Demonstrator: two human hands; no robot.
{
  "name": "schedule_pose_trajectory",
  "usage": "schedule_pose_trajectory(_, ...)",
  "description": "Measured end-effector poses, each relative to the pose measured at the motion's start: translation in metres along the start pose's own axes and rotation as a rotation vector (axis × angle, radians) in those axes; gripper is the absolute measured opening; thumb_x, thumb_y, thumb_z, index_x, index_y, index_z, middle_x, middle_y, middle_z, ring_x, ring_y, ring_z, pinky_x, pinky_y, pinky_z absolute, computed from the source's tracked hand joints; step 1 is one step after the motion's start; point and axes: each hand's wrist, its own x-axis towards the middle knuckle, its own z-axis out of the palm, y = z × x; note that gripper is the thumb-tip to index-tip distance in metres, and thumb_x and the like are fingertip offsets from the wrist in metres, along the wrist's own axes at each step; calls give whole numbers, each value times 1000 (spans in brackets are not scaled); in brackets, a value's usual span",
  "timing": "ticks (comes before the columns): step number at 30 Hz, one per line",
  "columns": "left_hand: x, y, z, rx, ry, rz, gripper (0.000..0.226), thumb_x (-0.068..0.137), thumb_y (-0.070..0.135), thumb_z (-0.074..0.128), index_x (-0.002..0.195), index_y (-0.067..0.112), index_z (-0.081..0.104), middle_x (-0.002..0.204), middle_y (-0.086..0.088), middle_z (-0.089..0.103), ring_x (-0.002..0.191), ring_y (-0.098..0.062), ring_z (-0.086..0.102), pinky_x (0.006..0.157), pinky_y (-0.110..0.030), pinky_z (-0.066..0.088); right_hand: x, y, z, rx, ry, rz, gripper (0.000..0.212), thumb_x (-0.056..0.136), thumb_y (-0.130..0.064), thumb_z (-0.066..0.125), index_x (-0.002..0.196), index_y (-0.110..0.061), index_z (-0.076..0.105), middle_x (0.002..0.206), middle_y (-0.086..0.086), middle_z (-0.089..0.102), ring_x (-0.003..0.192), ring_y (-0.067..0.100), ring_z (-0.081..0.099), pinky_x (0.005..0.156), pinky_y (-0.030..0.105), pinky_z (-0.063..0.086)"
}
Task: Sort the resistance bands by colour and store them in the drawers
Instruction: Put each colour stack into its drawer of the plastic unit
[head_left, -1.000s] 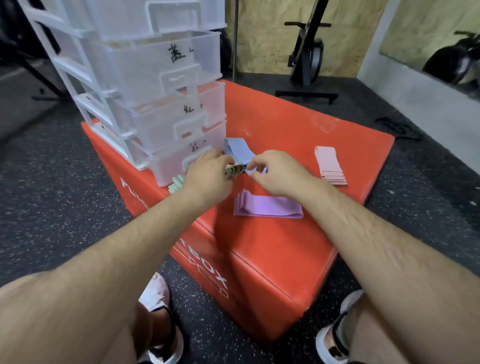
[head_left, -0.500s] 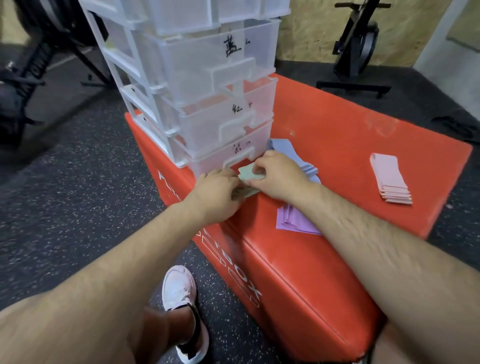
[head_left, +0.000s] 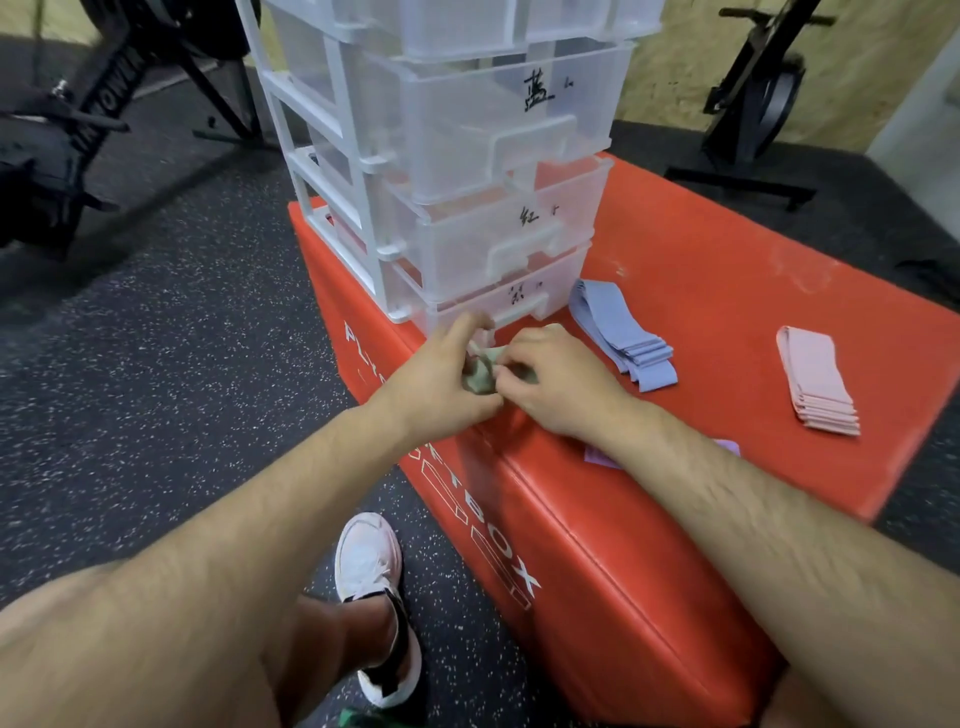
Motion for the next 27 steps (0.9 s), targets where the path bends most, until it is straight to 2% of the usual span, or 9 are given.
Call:
schedule_pose_trajectory(2, -5, -6, 2, 130, -52, 18, 54, 72, 35, 69, 122, 20, 54, 101, -5, 50, 91, -17, 54, 86, -27, 47, 2, -3, 1, -10, -89, 0, 36, 84, -43, 46, 80, -17, 71, 83, -1, 62, 83, 21, 59, 78, 43, 49)
schedule_pose_trajectory(4, -8, -10, 6, 200, -37, 4, 37, 79, 39, 68, 107, 15, 64, 102, -6, 46, 90, -18, 55, 89, -29, 47, 3, -5, -6, 18, -113, -17, 28, 88, -35, 52, 84, -16, 72, 86, -1, 64, 87, 20, 59, 81, 41, 47)
schedule_pose_trajectory(8, -4, -11, 14, 271, 44, -18, 32, 93, 45, 54, 95, 15, 66, 112, -3, 42, 88, -23, 59, 85, -27, 47, 2, 14, -19, 80, 123, 177, 17, 92, -25, 58, 98, -18, 72, 102, 3, 63, 104, 23, 55, 89, 36, 45)
schedule_pose_trajectory(11, 0, -8, 16, 431, 57, -1, 36, 94, 53, 45, 94, 23, 64, 130, -1, 41, 113, -23, 49, 90, -33, 46, 9, 33, -19, -12, 33, 388, 37, 92, -34, 59, 127, -19, 61, 125, 12, 57, 121, 33, 50, 101, 41, 43)
schedule_pose_trajectory(13, 3, -5, 20, 549, 62, 26, 38, 95, 57, 39, 98, 27, 62, 127, 5, 48, 115, -23, 47, 87, -37, 46, 13, 40, -17, 67, -65, 477, 54, 89, -38, 63, 137, -16, 50, 131, 14, 56, 123, 35, 52, 102, 42, 45)
schedule_pose_trajectory(16, 9, -4, 22, 586, 75, 34, 33, 98, 50, 39, 102, 25, 60, 113, 6, 56, 108, -24, 52, 81, -38, 46, 18, 43, -12, 142, -141, 569, 62, 83, -41, 67, 134, -12, 45, 127, 10, 58, 119, 32, 56, 98, 41, 48)
schedule_pose_trajectory(21, 18, -4, 24, 455, 36, -43, 18, 94, 33, 52, 104, 18, 51, 110, -3, 51, 103, -32, 53, 76, -43, 49, 34, 51, -20, 308, -209, 644, 45, 73, -30, 75, 110, -13, 58, 103, 3, 64, 86, 19, 63, 75, 32, 51)
schedule_pose_trajectory(24, 22, -3, 19, 402, 7, -68, 37, 87, 36, 63, 115, 18, 47, 117, -5, 53, 106, -32, 55, 83, -42, 47, 34, 53, -26, 349, -265, 597, 30, 68, -21, 77, 94, -15, 63, 89, 1, 65, 76, 16, 61, 63, 29, 48)
schedule_pose_trajectory(27, 22, -1, 17, 343, -61, 38, 85, 76, 34, 70, 148, 20, 25, 135, -6, 46, 122, -29, 48, 102, -38, 41, 22, 53, -32, 329, -259, 443, 32, 68, -17, 76, 96, -25, 63, 95, -7, 65, 86, 17, 64, 67, 29, 52)
